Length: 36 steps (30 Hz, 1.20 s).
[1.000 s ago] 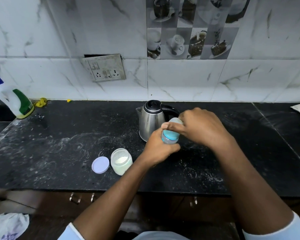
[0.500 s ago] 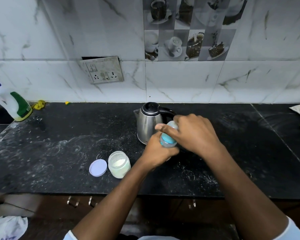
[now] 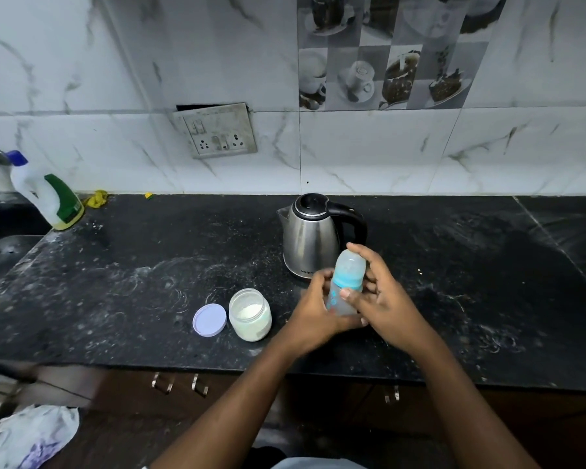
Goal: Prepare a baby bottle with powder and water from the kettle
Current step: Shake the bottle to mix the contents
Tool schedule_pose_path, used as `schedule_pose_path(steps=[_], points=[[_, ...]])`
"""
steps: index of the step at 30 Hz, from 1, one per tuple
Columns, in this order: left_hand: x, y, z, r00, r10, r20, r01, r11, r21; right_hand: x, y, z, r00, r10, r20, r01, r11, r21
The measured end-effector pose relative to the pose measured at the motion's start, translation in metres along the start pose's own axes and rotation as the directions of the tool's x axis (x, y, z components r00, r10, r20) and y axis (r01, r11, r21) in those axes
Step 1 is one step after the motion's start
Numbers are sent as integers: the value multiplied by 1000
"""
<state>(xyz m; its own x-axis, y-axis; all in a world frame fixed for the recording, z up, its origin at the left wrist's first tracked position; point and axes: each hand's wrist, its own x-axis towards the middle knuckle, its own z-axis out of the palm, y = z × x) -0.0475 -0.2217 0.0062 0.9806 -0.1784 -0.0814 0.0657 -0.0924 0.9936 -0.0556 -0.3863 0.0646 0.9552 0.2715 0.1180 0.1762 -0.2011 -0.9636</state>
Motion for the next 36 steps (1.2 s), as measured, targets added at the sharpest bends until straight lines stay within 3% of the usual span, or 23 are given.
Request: schedule_pose_path(steps=[4, 9, 19, 21, 23, 25, 27, 31, 36], points=[[-10, -15, -10, 998, -57, -39, 55, 997, -56, 3, -1, 4, 1000, -13, -13, 12, 995, -101], [-14, -14, -18, 995, -50, -82, 43, 995, -88, 5, -5, 14, 996, 49, 68, -45, 998, -51], [-26, -26, -32, 998, -42, 52, 52, 979, -196, 2, 1, 35, 996, 67, -67, -64, 997, 42], [-29, -37, -34, 992, -51, 115, 65, 991, -120, 1, 2, 32, 993, 74, -96, -71, 997, 40], [-30, -52, -37, 985, -43, 166, 21, 991, 131, 1, 1, 27, 989, 87, -123, -82, 995, 49], [-28, -66, -42, 976, -51, 211, -59, 873, 484, 2, 0, 21, 982, 102, -157, -92, 993, 73], [-25, -80, -45, 957, -90, 274, -130, 714, 688, 4, -3, 16, 975, 123, -185, -105, 989, 102], [-15, -99, -33, 959, -130, 252, -170, 447, 878, 10, -6, 9, 975, 132, -181, -102, 981, 165], [-9, -127, -21, 988, -74, 138, -108, 314, 943, 12, -5, 1, 982, 133, -135, -100, 968, 230]])
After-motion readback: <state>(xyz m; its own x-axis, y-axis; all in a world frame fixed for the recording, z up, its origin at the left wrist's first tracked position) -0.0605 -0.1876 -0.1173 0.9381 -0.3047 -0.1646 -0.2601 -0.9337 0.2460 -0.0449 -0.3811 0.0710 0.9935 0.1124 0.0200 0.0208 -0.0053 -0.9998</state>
